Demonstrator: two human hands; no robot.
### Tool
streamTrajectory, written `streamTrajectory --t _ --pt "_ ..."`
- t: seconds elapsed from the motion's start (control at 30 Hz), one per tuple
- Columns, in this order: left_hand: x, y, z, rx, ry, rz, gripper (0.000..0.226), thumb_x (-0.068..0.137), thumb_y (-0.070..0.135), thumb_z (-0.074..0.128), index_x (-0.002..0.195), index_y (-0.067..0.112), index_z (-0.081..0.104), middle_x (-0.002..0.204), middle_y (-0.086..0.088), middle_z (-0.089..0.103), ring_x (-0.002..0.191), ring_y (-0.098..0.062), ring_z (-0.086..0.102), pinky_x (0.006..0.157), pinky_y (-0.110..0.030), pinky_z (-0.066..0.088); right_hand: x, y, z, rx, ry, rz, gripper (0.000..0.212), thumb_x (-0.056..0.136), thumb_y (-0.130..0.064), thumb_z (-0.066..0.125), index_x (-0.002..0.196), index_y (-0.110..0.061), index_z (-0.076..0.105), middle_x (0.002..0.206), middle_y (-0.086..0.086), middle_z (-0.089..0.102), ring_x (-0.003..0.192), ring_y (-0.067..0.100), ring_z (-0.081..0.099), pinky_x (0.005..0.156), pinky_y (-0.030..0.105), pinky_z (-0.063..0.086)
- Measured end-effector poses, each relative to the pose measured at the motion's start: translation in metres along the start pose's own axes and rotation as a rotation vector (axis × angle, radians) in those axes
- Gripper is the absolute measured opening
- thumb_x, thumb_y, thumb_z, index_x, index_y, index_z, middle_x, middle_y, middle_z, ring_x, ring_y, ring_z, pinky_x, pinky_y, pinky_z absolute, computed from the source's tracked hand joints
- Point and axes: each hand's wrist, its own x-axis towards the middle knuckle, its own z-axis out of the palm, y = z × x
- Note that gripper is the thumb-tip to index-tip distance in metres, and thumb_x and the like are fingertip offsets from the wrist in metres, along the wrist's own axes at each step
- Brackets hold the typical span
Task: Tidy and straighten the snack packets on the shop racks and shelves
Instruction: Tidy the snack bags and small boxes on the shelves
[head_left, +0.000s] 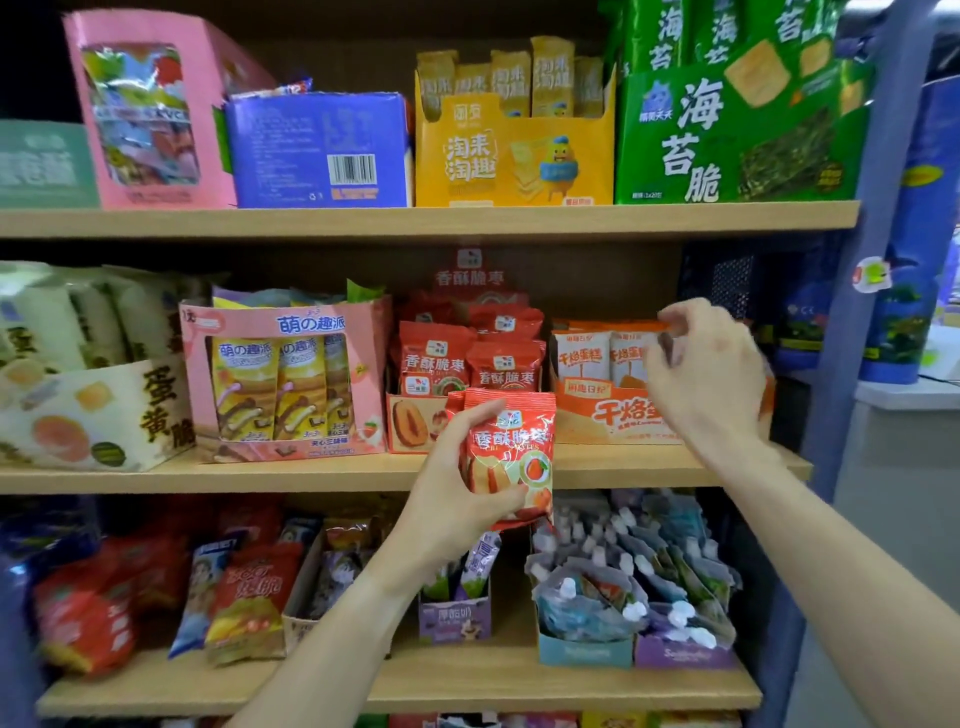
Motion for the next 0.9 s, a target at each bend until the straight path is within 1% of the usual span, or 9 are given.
streamTrajectory --t 0.1,0.13,0.2,0.27,0.33,0.43,0.57,0.77,0.9 --pt "0.006 0.009 -0.010 0.026 0.032 0.051 0.080 0.080 0.002 0.084 0.137 0.047 0.051 0.140 0.012 0.050 0.118 0.002 0.061 0.086 -0.019 0.058 -0.021 -0.050 0.004 0.423 -0.580 0.262 0.048 0.082 -0.057 0.075 0.117 -0.030 0.054 0.100 -0.013 0.063 0.091 0.004 0.063 0.074 0.028 0.056" --pt "0.010 0.013 -0.014 0.063 0.051 0.086 0.079 0.080 0.003 0.085 0.138 0.045 0.051 0.140 0.013 0.050 0.118 0.004 0.060 0.086 -0.016 0.056 -0.023 -0.062 0.007 0.497 -0.751 0.328 0.057 0.077 -0.059 0.079 0.118 -0.032 0.052 0.102 -0.012 0.064 0.092 0.006 0.066 0.077 0.031 0.059" --pt "0.023 0.024 -0.025 0.127 0.075 0.148 0.079 0.079 0.008 0.087 0.140 0.043 0.050 0.141 0.013 0.051 0.121 0.000 0.060 0.090 -0.017 0.056 -0.021 -0.077 0.016 0.610 -0.872 0.324 0.059 0.075 -0.047 0.086 0.120 -0.027 0.053 0.107 -0.007 0.068 0.096 0.011 0.069 0.084 0.037 0.062" --pt "0.036 0.039 -0.037 0.192 0.072 0.203 0.078 0.082 0.017 0.087 0.142 0.045 0.047 0.143 0.012 0.049 0.125 -0.007 0.059 0.094 -0.025 0.058 -0.011 -0.088 0.023 0.686 -0.807 0.286 0.055 0.079 -0.032 0.086 0.125 -0.023 0.057 0.107 -0.007 0.069 0.097 0.010 0.069 0.088 0.039 0.061" --pt "0.050 0.054 -0.050 0.252 0.073 0.247 0.068 0.090 0.025 0.080 0.142 0.050 0.044 0.146 0.012 0.046 0.129 -0.007 0.055 0.096 -0.029 0.058 0.006 -0.094 0.029 0.717 -0.673 0.244 0.054 0.080 -0.028 0.086 0.126 -0.024 0.058 0.109 -0.007 0.070 0.099 0.010 0.069 0.089 0.040 0.060" --pt "0.067 0.069 -0.069 0.281 0.044 0.263 0.056 0.104 0.016 0.058 0.143 0.054 0.043 0.150 0.008 0.040 0.137 -0.014 0.048 0.094 -0.038 0.061 0.025 -0.094 0.037 0.754 -0.513 0.217 0.057 0.077 -0.029 0.088 0.125 -0.023 0.057 0.113 -0.003 0.071 0.102 0.013 0.070 0.088 0.043 0.061" --pt "0.079 0.070 -0.087 0.472 0.038 0.338 0.062 0.104 0.012 0.058 0.147 0.051 0.038 0.145 0.011 0.041 0.138 -0.010 0.045 0.099 -0.040 0.059 0.028 -0.085 0.044 0.773 -0.409 0.214 0.049 0.085 -0.028 0.083 0.123 -0.022 0.053 0.116 -0.003 0.070 0.106 0.012 0.069 0.088 0.041 0.061" --pt "0.083 0.059 -0.092 0.582 0.067 0.383 0.065 0.099 0.008 0.066 0.146 0.046 0.041 0.142 0.007 0.044 0.132 -0.009 0.048 0.102 -0.038 0.057 0.015 -0.067 0.058 0.660 -0.453 0.299 0.051 0.089 -0.023 0.078 0.131 -0.021 0.049 0.128 0.001 0.065 0.119 0.018 0.064 0.094 0.040 0.058" --pt "0.084 0.058 -0.090 0.631 0.048 0.455 0.068 0.098 0.007 0.067 0.147 0.045 0.040 0.144 0.009 0.042 0.134 -0.005 0.044 0.102 -0.033 0.056 0.005 -0.064 0.061 0.550 -0.446 0.282 0.052 0.087 -0.024 0.079 0.130 -0.019 0.049 0.128 0.003 0.066 0.118 0.020 0.065 0.085 0.031 0.055"
